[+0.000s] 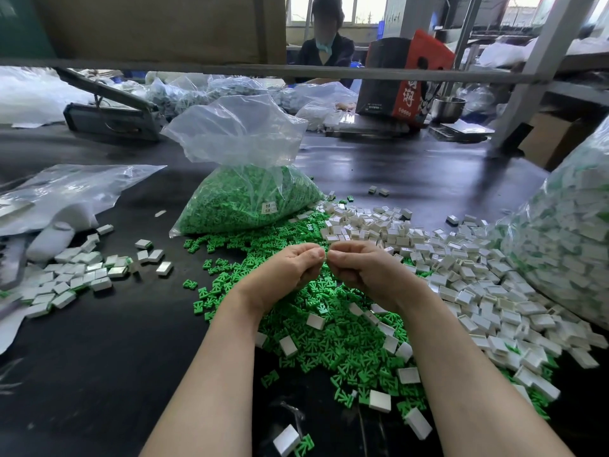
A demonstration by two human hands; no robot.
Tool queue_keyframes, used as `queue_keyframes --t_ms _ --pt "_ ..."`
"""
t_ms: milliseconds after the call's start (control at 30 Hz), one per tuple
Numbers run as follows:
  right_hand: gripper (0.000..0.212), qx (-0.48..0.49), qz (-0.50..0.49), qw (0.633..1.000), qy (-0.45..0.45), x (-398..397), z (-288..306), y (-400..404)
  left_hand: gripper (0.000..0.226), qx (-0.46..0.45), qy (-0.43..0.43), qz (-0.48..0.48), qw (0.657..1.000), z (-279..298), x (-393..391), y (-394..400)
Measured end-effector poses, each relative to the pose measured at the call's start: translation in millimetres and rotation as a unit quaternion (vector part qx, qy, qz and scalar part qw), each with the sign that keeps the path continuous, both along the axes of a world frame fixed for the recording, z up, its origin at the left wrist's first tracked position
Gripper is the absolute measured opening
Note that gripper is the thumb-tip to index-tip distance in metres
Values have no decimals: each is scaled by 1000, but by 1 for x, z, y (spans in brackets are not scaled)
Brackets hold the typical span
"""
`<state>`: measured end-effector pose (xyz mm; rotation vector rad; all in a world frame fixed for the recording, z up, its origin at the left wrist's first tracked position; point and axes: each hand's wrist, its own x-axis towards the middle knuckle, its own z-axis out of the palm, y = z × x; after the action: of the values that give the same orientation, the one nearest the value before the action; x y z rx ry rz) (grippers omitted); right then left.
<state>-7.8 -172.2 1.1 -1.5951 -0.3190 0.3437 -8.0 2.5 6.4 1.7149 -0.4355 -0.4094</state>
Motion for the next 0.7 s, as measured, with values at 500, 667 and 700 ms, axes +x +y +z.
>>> queue_keyframes --t_ms 500,667,700 --pt "11 -12 22 1000 -6 0 -2 -3 41 -3 3 -24 1000 -3 2 4" --pt "13 -8 39 999 -7 -1 -2 -4 33 4 5 -31 999 -2 2 5" --pt "15 -6 38 999 -5 0 -3 -4 31 5 3 -33 999 -2 2 5"
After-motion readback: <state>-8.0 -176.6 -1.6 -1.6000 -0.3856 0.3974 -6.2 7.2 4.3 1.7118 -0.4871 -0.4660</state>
